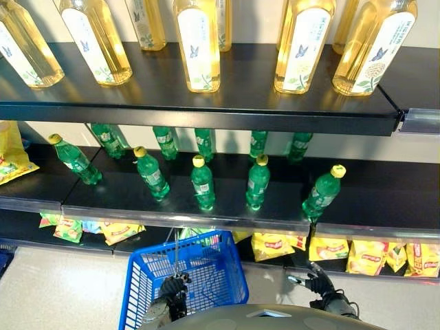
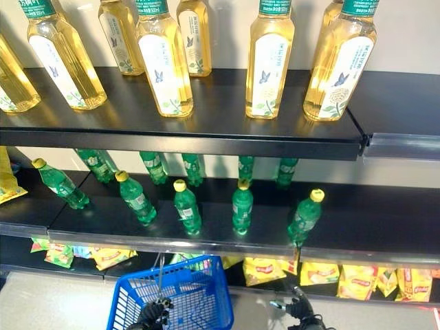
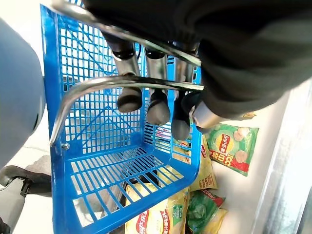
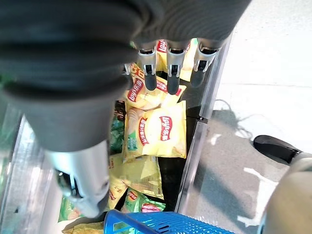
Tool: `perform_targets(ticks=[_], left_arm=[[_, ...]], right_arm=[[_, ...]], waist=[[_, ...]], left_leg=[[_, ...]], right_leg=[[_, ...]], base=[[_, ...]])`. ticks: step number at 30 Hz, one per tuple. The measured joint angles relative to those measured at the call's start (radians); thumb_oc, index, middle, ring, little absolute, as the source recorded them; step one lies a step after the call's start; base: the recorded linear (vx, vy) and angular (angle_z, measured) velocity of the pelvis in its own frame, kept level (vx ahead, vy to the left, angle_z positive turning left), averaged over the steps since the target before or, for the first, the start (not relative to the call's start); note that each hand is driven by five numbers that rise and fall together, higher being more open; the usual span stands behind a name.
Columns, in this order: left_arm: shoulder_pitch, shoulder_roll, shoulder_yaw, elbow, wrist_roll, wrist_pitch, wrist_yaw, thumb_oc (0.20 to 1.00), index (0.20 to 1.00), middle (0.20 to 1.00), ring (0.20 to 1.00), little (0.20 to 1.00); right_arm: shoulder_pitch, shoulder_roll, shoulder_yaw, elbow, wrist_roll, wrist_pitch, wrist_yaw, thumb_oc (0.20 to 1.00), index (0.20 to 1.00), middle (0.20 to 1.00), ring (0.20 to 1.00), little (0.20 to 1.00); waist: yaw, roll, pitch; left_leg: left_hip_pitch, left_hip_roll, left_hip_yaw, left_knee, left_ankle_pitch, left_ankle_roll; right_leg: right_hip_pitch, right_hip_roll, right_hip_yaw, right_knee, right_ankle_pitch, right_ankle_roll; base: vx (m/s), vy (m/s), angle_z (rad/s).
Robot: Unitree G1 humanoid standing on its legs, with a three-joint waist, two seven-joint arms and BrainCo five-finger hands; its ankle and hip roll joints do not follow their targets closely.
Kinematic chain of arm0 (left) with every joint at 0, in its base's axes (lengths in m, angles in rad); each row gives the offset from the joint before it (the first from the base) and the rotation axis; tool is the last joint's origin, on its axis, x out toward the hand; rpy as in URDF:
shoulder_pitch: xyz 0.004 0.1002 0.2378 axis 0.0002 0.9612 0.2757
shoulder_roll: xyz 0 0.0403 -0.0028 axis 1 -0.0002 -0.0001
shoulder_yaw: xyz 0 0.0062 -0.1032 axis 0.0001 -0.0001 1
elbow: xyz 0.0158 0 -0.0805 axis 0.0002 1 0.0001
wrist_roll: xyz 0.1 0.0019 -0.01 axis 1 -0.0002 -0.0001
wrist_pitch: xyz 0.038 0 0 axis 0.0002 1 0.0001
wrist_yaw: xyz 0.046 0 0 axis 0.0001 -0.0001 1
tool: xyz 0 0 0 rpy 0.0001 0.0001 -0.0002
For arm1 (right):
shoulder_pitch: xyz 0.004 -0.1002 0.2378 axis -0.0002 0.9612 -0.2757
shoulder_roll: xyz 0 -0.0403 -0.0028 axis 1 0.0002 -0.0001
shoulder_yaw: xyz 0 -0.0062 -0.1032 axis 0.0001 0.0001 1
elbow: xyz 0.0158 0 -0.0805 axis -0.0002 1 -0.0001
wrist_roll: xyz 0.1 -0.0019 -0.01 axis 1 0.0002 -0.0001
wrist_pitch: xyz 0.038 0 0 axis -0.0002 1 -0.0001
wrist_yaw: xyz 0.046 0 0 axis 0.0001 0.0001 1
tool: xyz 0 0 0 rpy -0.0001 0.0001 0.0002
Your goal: Pick up the snacks into the basket
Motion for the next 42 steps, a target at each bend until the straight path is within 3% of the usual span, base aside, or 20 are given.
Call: perform_targets(ticks=[23,31,36,40,42], left_arm=[[0.001,0.002,0.003,0.003,-0.007,-0.001,0.001,0.200,0.200,0.200,0.200,0.200],[0.017,-0.002,0.088,-0.002,-0.052,-0.001,0.008,0.200,0.200,0.200,0.200,0.200],[0.003,0.027,0.114,-0.090,-0.092,-0.018,0.022,0.200,0.200,0.200,0.200,0.200],[-0.039,0.062,0.118,-0.136,-0.122,-0.020,0.022,0.200,0.200,0.200,0.200,0.200],[-0.046,0.075,0.120,-0.174,-0.131,-0.020,0.022,0.200,0.200,0.200,0.200,0.200]], right_arm=[[-0.008,0.008,0.020,0.002,0.013,-0.008,0.011,1.000,1.000,1.000,1.000,1.000],[0.047,0.006,0.011,-0.084,0.023,-0.010,0.011,1.000,1.000,1.000,1.000,1.000],[0.030,-0.004,-0.007,-0.163,0.042,-0.016,0.013,1.000,1.000,1.000,1.000,1.000],[0.006,-0.005,-0.024,-0.190,0.056,-0.016,0.030,1.000,1.000,1.000,1.000,1.000],[0.005,-0.014,-0.026,-0.230,0.063,-0.017,0.036,1.000,1.000,1.000,1.000,1.000]], waist=[[0.000,-0.007,-0.005],[-0.020,-0.010,-0.004],[-0.028,-0.021,0.076],[-0.044,-0.053,0.147],[-0.052,-0.052,0.169]], left_leg=[[0.018,0.001,0.020,-0.003,-0.001,-0.001],[0.016,0.001,0.025,0.000,-0.001,-0.001],[-0.080,0.013,0.037,0.116,-0.031,0.003],[-0.219,0.037,0.050,0.274,-0.054,0.012],[-0.308,0.066,0.053,0.386,-0.099,0.014]], right_leg=[[0.005,0.001,0.018,0.000,0.005,-0.002],[-0.003,0.002,0.022,0.004,0.004,-0.002],[-0.127,-0.025,0.042,0.173,-0.048,-0.010],[-0.276,-0.068,0.036,0.381,-0.123,-0.025],[-0.355,-0.084,0.026,0.492,-0.168,-0.043]], base=[[0.00,0.001,-0.01],[-0.03,-0.004,0.00],[-0.24,-0.019,-0.07],[-0.16,-0.047,0.22],[-0.13,-0.041,0.18]])
